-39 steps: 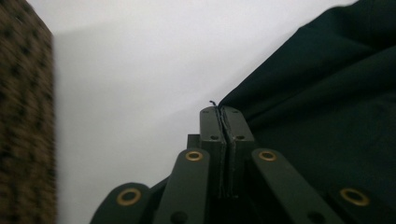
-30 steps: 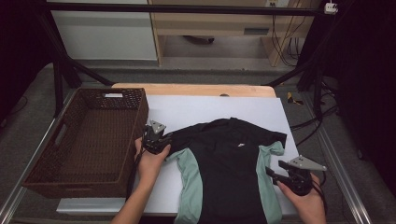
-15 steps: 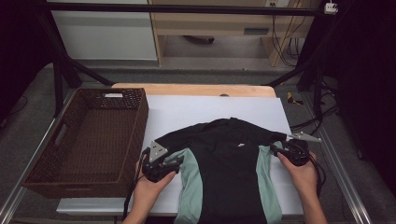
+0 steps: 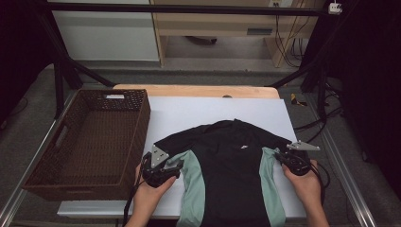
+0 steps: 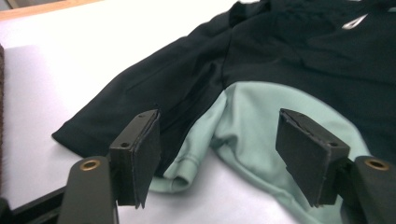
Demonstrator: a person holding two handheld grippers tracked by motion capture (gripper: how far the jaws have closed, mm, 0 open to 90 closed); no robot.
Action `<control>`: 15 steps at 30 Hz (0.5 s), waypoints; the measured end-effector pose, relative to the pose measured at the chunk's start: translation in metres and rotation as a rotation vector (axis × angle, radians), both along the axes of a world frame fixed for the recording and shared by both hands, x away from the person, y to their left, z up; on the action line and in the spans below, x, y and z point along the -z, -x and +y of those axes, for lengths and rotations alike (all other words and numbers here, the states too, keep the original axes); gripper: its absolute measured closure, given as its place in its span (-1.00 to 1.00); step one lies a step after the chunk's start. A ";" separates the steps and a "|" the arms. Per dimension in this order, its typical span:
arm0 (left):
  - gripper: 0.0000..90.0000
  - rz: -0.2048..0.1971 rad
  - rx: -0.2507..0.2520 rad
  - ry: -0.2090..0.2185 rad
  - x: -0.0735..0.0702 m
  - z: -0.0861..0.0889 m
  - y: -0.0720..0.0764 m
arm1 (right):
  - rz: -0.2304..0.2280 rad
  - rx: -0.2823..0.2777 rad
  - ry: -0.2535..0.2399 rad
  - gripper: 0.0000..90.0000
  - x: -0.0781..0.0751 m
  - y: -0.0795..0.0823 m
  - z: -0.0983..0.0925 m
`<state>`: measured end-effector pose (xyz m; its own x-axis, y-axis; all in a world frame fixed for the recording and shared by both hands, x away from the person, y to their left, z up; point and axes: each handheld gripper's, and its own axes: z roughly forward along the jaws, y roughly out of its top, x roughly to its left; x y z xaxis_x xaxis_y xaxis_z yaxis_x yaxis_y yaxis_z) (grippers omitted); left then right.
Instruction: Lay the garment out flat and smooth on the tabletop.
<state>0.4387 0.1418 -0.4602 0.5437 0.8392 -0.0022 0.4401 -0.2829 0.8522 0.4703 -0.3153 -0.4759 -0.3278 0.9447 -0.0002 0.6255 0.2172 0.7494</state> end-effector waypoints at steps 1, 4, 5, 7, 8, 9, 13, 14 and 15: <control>-0.30 0.003 0.002 -0.001 0.000 0.000 0.000 | -0.010 -0.006 0.019 0.89 -0.003 0.005 0.001; -0.28 0.006 0.005 0.001 0.001 0.000 0.000 | -0.046 -0.009 0.075 0.89 -0.010 0.019 0.002; -0.28 0.009 0.008 -0.007 0.001 -0.001 0.000 | -0.051 -0.012 0.085 0.89 -0.012 0.022 0.002; -0.28 0.019 0.019 -0.016 0.003 -0.002 0.000 | -0.051 -0.006 0.092 0.89 -0.015 0.030 0.001; -0.29 0.025 0.024 -0.021 0.003 -0.002 0.000 | -0.055 -0.001 0.088 0.89 -0.016 0.033 0.000; -0.29 0.030 0.029 -0.026 0.004 -0.003 0.000 | -0.047 0.003 0.075 0.89 -0.016 0.035 0.000; -0.29 0.041 0.047 -0.027 0.005 -0.006 0.002 | 0.005 -0.015 0.079 0.78 -0.008 0.033 0.001; -0.28 0.040 0.052 -0.024 0.004 -0.007 0.003 | 0.014 -0.017 0.077 0.74 -0.006 0.033 0.001; -0.28 0.036 0.057 -0.022 0.003 -0.008 0.004 | 0.012 -0.012 0.073 0.67 -0.006 0.033 0.001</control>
